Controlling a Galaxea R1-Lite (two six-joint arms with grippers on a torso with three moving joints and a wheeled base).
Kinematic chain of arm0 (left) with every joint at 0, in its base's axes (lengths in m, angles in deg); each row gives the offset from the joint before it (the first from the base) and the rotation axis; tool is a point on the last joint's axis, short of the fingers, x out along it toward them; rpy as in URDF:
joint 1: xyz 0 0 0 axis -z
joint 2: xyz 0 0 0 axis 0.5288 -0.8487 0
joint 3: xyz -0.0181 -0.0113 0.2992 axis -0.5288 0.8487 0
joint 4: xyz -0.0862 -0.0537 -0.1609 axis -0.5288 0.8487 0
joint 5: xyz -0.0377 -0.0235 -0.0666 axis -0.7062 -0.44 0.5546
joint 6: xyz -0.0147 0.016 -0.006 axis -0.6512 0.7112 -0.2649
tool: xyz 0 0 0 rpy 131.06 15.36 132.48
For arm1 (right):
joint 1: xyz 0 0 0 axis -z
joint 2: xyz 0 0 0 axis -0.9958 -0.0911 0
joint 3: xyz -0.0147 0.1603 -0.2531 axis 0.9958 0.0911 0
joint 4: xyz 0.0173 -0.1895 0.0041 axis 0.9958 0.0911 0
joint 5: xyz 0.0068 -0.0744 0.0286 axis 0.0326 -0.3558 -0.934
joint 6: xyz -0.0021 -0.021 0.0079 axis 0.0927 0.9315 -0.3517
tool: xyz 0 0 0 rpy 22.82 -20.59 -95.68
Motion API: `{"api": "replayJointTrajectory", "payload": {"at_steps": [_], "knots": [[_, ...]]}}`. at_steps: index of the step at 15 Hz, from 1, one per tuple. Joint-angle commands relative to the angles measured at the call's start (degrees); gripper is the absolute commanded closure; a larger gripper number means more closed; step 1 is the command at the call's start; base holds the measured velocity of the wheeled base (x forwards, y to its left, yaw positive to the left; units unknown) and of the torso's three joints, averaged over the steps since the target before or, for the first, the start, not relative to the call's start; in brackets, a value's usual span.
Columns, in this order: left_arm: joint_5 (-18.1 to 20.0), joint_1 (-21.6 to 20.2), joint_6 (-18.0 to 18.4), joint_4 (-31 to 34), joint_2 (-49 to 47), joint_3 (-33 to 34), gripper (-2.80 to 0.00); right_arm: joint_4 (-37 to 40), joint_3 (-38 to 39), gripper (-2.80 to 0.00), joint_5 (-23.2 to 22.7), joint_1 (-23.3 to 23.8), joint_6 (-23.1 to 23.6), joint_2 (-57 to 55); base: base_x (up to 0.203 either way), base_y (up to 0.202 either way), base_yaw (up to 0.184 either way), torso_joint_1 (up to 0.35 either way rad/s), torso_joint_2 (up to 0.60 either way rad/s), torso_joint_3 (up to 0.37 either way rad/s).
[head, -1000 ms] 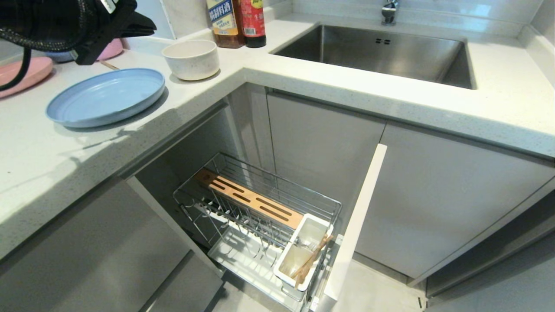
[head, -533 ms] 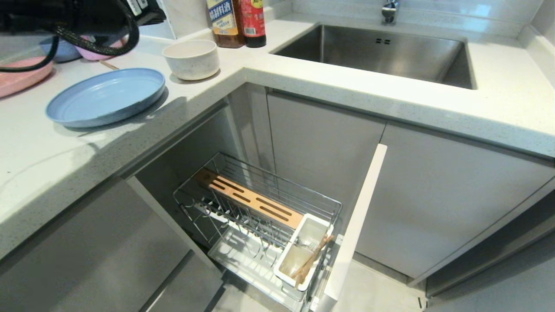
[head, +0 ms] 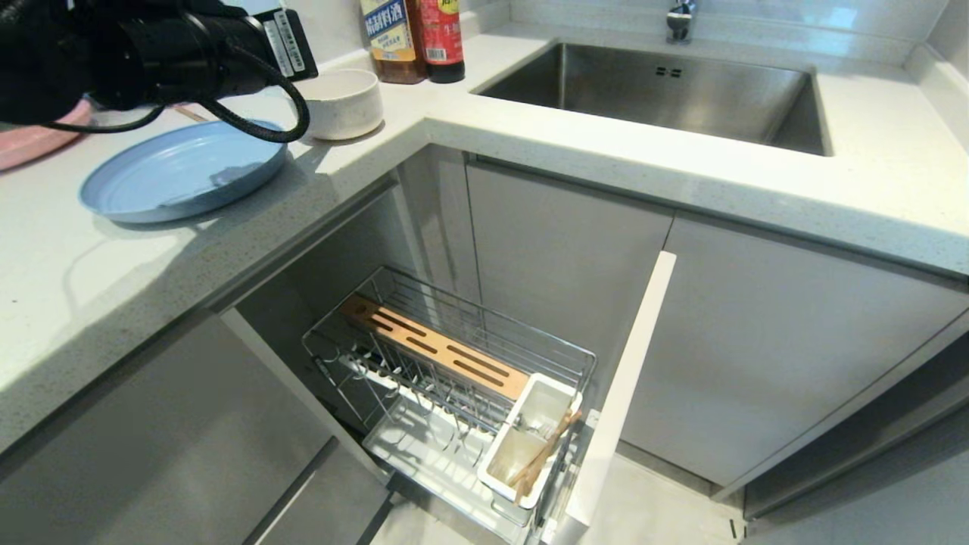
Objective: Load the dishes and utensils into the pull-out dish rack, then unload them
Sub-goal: Pick up the bowl and place it in the cupboard
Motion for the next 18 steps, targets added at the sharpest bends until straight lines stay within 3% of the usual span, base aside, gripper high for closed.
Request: {"api": "replayJointTrajectory", "payload": {"at_steps": [1, 4, 5, 11, 18], "knots": [[0.9, -0.3, 1.0, 0.1, -1.2, 0.1, 0.0, 0.0, 0.1, 0.0, 0.0, 0.0, 0.0, 0.0, 0.0, 0.0, 0.0, 0.0, 0.0, 0.0], [1.3, -0.2, 3.1, -0.1, -1.0, 0.1, 0.0, 0.0, 0.1, 0.0, 0.0, 0.0, 0.0, 0.0, 0.0, 0.0, 0.0, 0.0, 0.0, 0.0], [1.4, -0.1, 3.1, 0.0, -0.8, 0.1, -2.8, 0.0, 0.1, 0.0, 0.0, 0.0, 0.0, 0.0, 0.0, 0.0, 0.0, 0.0, 0.0, 0.0], [4.3, 0.2, 3.5, -1.1, -0.8, 0.1, -2.8, 0.0, 0.1, 0.0, 0.0, 0.0, 0.0, 0.0, 0.0, 0.0, 0.0, 0.0, 0.0, 0.0], [4.9, 0.1, 7.8, -2.5, -1.6, 0.0, -2.8, 0.0, 0.1, 0.0, 0.0, 0.0, 0.0, 0.0, 0.0, 0.0, 0.0, 0.0, 0.0, 0.0]]}}
